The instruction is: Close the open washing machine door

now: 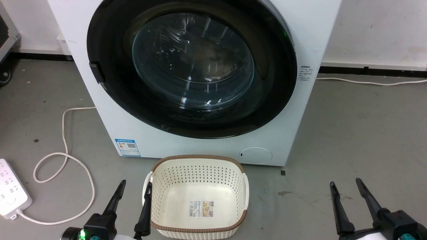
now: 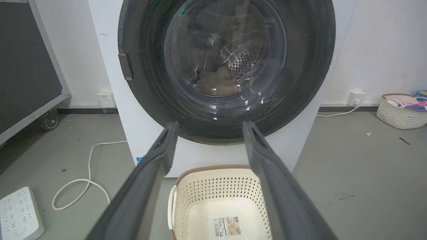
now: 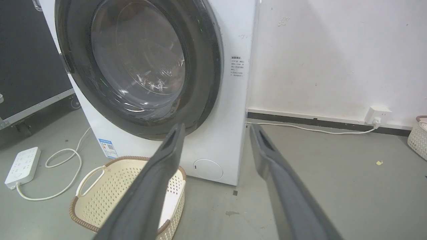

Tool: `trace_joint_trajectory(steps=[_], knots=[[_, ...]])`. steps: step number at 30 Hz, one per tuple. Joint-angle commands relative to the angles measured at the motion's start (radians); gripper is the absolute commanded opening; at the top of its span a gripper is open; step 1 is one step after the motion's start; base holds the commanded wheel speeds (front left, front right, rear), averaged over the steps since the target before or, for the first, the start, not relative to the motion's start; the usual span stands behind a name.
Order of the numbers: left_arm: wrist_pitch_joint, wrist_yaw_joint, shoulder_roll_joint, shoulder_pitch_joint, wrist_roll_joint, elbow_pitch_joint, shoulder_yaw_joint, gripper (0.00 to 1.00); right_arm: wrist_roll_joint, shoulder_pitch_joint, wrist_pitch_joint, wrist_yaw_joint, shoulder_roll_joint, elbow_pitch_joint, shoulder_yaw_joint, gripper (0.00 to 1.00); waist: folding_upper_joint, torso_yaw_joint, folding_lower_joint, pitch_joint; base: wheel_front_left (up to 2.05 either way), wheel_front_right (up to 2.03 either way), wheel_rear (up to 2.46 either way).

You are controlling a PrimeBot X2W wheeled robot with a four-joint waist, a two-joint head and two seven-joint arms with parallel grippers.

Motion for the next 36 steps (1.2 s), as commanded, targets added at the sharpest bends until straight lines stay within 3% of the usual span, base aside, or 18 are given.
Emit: trace_joint_trajectory(steps=[1, 2, 3, 36], knots=[[-0.004, -0.001, -0.004, 0.013, -0.001, -0.002, 0.005, 1.00, -0.007, 0.015, -0.004, -0.001, 0.004, -0.016, 0.009, 1.00, 0.0000, 0.001, 0.0002, 0.000, 0.00, 0.00, 0.00], [-0.004, -0.001, -0.004, 0.013, -0.001, -0.002, 0.005, 1.00, -0.007, 0.015, -0.004, -0.001, 0.004, -0.016, 0.009, 1.00, 0.0000, 0.001, 0.0002, 0.000, 0.00, 0.00, 0.00], [0.000, 0.000, -0.001, 0.003, -0.004, 0.001, 0.003, 0.00, -0.007, 0.007, 0.000, 0.000, 0.000, -0.017, 0.012, 0.00, 0.0000, 0.002, 0.0002, 0.000, 0.00, 0.00, 0.00], [0.063, 0.028, -0.004, -0.011, 0.014, -0.026, 0.004, 0.00, -0.017, -0.014, 0.062, 0.000, 0.001, -0.036, 0.023, 0.00, 0.0000, 0.001, 0.0002, 0.002, 0.00, 0.00, 0.00]])
